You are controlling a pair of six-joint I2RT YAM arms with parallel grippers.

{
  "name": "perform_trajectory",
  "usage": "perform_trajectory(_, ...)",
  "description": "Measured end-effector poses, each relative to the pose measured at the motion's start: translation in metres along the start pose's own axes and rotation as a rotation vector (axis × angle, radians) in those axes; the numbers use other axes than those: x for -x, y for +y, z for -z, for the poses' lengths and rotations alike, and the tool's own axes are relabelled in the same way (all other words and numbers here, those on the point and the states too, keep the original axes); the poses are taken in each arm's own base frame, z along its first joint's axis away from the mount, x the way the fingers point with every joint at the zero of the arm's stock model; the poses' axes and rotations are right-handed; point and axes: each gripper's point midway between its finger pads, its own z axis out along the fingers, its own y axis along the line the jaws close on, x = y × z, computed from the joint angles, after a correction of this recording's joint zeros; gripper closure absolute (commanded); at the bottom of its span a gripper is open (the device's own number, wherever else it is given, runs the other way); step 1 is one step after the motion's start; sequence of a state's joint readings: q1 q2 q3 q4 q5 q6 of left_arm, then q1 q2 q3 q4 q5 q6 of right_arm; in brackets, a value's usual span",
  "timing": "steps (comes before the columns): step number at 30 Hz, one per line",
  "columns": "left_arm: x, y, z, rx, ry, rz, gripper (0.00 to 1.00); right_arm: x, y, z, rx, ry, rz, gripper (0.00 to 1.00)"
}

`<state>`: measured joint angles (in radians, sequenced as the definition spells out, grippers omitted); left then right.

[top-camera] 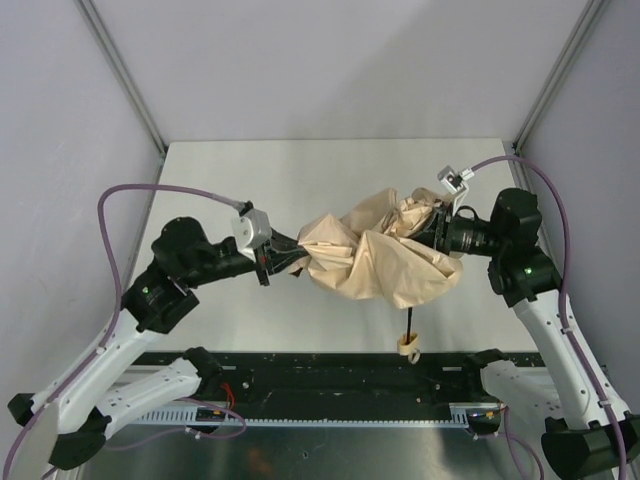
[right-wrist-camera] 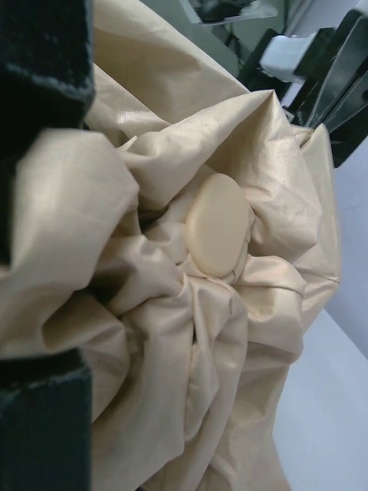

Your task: Put away the umbrella

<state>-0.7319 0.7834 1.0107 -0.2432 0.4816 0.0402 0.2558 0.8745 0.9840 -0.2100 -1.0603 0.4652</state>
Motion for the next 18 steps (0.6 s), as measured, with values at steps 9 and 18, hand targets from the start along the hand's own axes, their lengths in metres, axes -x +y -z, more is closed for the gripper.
perform_trajectory(9, -0.005, -0.044, -0.017, -0.382, 0.051, -0.077, 1.0, -0.061, 0.054, -0.018, 0.224, 0.244, 0.001, 1.0)
perform_trajectory(18, -0.063, 0.008, -0.044, -0.145, 0.225, 0.098, 0.58, -0.063, 0.069, -0.039, 0.27, 0.257, -0.02, 1.0)
